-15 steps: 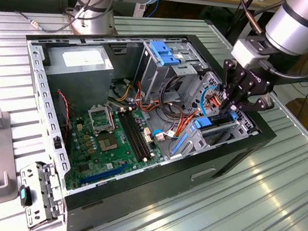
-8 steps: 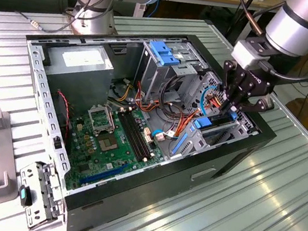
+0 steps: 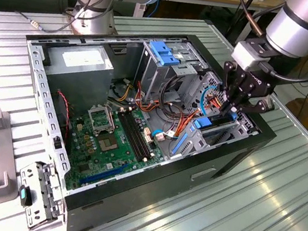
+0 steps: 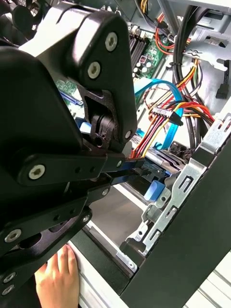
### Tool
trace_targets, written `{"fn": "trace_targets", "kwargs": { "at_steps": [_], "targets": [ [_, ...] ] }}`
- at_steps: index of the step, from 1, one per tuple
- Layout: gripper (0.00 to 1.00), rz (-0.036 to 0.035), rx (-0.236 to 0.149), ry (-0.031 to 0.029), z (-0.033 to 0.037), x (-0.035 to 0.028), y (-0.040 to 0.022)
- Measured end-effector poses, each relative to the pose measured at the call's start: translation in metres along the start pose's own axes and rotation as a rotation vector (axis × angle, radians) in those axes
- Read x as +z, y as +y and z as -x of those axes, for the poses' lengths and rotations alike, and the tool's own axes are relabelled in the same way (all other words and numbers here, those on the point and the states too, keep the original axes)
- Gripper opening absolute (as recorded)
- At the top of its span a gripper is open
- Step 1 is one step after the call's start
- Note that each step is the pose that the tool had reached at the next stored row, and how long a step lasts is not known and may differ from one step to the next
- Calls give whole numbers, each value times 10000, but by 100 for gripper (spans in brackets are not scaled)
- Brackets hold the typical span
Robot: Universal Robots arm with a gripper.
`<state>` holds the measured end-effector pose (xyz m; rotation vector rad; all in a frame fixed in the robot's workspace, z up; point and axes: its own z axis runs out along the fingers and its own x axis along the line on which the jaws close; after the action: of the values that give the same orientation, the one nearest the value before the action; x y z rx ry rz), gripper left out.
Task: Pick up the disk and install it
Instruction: 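Insert the first disk wire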
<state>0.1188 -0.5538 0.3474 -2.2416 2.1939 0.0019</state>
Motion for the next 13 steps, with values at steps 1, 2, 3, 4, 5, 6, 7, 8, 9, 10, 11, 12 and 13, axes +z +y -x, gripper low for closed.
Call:
{"fn": "trace_targets", "kwargs": {
  "at_steps": [1, 2, 3, 4, 5, 6, 7, 8, 9, 10, 11, 12, 13],
  "targets": [
    [17, 0, 3, -1, 0, 3, 0],
    [17, 0, 7, -2, 0, 5, 0],
    [17, 0, 13, -1, 0, 7, 0],
    [17, 0, 24, 0, 0, 9, 0],
    [17, 0, 46, -1, 0, 13, 0],
    [17, -1, 52, 0, 0, 15, 0],
    [17, -1, 57, 0, 0, 17, 0],
    [17, 0, 62, 0, 0, 20, 0],
    [17, 0, 63, -2, 0, 25, 0],
    [17, 0, 64, 0, 0, 28, 0],
    [17, 0, 64, -2, 0, 32, 0],
    [17, 0, 63, -3, 0, 38, 0],
    [17, 0, 64, -4, 0, 55, 1]
  ]
}}
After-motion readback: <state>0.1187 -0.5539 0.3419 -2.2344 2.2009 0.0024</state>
